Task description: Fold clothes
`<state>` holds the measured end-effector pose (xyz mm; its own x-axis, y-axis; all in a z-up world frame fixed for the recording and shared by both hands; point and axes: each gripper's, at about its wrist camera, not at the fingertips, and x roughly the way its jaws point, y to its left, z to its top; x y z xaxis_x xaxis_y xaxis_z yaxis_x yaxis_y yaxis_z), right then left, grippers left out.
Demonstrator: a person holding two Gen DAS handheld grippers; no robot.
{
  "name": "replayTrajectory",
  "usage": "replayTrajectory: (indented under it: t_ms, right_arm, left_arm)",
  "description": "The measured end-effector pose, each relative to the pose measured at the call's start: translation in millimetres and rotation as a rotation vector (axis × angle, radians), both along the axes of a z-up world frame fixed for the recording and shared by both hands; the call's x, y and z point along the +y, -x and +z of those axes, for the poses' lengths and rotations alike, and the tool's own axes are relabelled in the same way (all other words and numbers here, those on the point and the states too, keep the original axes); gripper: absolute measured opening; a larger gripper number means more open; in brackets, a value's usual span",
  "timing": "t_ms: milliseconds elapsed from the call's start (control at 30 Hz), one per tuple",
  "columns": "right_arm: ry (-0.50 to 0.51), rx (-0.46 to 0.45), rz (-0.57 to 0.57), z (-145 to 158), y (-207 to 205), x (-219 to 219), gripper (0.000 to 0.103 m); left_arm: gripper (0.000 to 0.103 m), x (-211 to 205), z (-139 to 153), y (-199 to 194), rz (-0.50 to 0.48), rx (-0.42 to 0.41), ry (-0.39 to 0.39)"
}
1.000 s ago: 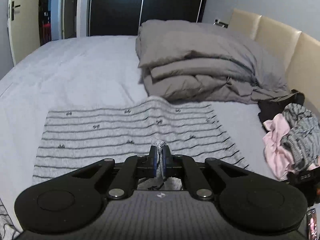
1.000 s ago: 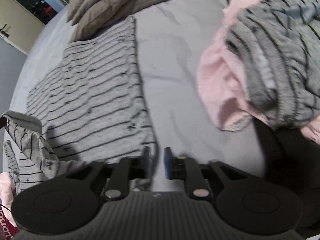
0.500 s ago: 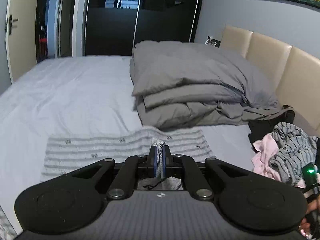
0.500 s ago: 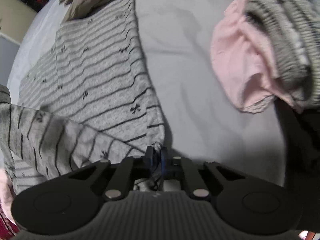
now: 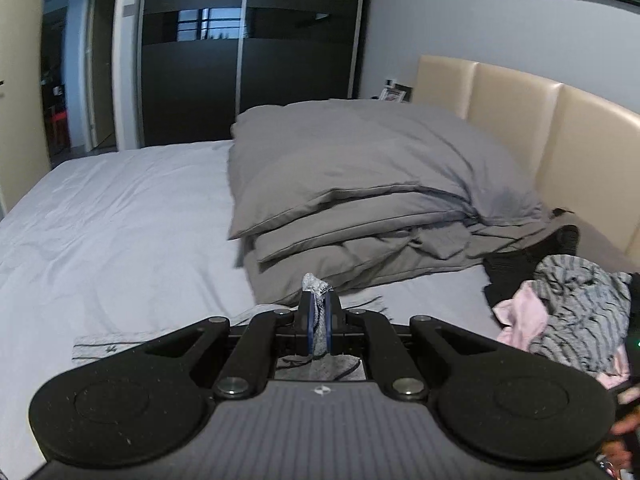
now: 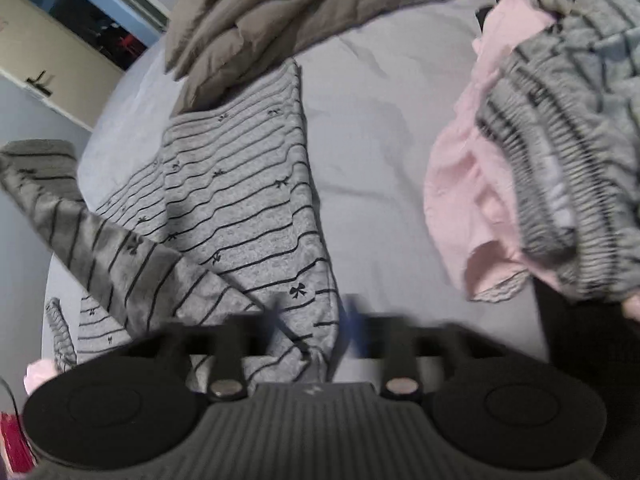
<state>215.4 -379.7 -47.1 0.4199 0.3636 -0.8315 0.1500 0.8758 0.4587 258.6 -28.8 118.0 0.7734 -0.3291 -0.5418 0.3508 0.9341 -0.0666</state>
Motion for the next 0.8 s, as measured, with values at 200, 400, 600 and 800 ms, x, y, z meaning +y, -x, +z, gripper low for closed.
replayTrajectory:
  t_ms: [200, 400, 600, 800]
  right_arm:
    - [0.097, 0.153, 0.038, -24.7, -14.1, 34.7, 0.034]
    - [0.145, 0.2, 0.059, -41.3, -13.3, 42.7, 0.015]
    - [0.123, 0.176, 0.03, -31.1, -1.2, 25.9, 0.01]
    - [0.06, 0.168, -0.019, -29.7, 4.7, 7.6, 0.008]
  left_arm:
    - [0.003, -6.2, 24.3, 11.4, -0.04, -0.028, 0.026]
    - [0.003, -10.0, 39.6, 8.1, -0.055, -0.056, 0.013]
    - [0.003, -21.6, 34.2, -20.9, -0.048, -0.044, -0.033]
    - [0.003, -57.3, 13.9, -62.8, -0.066, -0.04, -0.112]
